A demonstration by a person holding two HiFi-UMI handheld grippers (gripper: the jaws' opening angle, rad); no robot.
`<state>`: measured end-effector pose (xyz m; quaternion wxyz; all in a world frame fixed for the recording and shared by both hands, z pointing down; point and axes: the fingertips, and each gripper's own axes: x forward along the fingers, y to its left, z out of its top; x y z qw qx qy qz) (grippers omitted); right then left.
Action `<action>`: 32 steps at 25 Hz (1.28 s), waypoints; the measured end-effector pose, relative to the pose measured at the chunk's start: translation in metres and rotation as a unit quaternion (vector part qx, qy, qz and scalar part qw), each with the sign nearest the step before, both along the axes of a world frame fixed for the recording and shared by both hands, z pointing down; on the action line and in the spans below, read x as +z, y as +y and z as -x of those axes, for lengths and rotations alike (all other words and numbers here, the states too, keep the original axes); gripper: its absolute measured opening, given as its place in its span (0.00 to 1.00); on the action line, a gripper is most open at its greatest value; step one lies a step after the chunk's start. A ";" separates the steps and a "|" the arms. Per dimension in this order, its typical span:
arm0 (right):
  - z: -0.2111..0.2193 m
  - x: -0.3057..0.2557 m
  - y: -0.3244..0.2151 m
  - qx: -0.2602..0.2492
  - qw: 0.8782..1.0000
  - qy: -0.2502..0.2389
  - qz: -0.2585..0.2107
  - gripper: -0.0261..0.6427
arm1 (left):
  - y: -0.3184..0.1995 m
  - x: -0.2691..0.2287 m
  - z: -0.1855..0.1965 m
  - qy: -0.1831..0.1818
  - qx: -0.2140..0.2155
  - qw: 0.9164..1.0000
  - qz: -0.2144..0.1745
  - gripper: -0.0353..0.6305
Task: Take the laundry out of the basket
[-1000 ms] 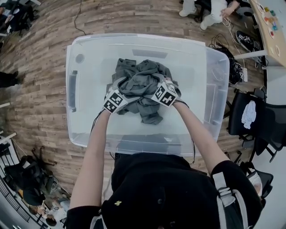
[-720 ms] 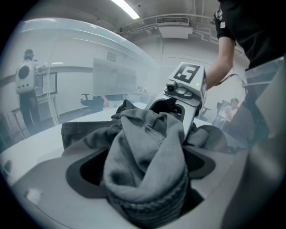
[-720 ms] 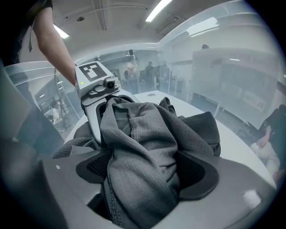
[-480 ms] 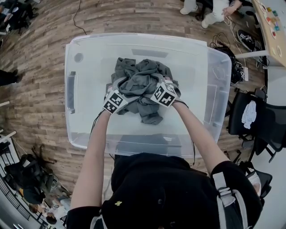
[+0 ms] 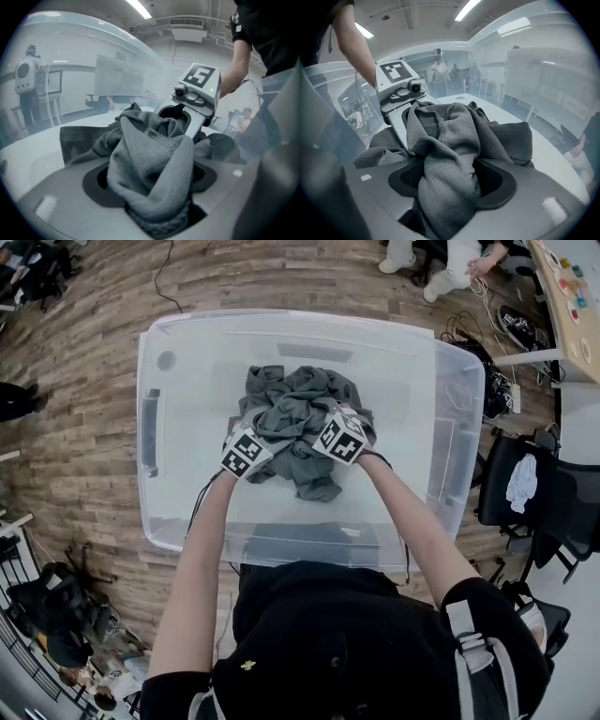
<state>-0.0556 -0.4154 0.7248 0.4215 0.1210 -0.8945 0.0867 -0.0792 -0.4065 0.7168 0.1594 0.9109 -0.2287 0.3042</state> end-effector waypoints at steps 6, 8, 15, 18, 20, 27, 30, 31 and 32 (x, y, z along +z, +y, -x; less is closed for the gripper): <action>0.005 -0.005 -0.002 0.042 0.999 -0.017 0.006 0.28 | -0.006 -0.006 -0.002 0.013 -0.019 1.000 0.001 0.39; 0.004 -0.006 -0.003 0.060 0.998 -0.029 0.013 0.25 | -0.006 -0.009 -0.004 0.020 -0.021 1.000 0.000 0.34; -0.005 -0.029 -0.016 0.140 0.985 -0.091 0.045 0.20 | -0.017 -0.031 -0.013 0.043 -0.032 0.998 -0.021 0.25; -0.010 -0.047 -0.027 0.172 0.976 -0.125 0.047 0.19 | -0.029 -0.052 -0.017 0.066 -0.046 0.996 -0.045 0.24; -0.012 -0.061 -0.034 0.183 0.972 -0.143 0.039 0.19 | -0.035 -0.066 -0.019 0.077 -0.047 0.994 -0.063 0.23; -0.009 -0.127 -0.046 0.187 0.962 -0.197 -0.010 0.19 | -0.046 -0.133 -0.015 0.114 -0.053 0.983 -0.130 0.23; -0.008 -0.156 -0.048 0.187 0.957 -0.218 -0.033 0.19 | -0.047 -0.162 -0.014 0.126 -0.056 0.978 -0.159 0.23; -0.007 -0.165 -0.047 0.185 0.956 -0.223 -0.041 0.19 | -0.046 -0.171 -0.013 0.128 -0.058 0.976 -0.168 0.23; -0.006 -0.173 -0.047 0.185 0.955 -0.228 -0.048 0.19 | -0.045 -0.179 -0.012 0.130 -0.059 0.974 -0.178 0.22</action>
